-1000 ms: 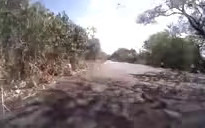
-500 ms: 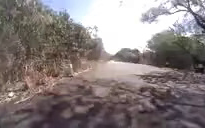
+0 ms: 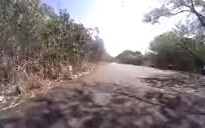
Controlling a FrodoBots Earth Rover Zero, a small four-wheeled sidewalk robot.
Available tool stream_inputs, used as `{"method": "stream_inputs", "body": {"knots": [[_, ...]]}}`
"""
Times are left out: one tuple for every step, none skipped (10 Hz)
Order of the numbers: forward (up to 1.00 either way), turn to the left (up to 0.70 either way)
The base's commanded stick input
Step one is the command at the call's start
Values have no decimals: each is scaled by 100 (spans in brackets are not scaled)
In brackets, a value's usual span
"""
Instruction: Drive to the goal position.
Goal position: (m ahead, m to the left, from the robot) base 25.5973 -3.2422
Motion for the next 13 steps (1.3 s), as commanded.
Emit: {"method": "stream_inputs", "body": {"knots": [[50, 0], [50, 0], [50, 0], [50, 0], [50, 0], [50, 0], [50, 0], [50, 0], [50, 0], [50, 0], [50, 0], [50, 0], [50, 0]]}}
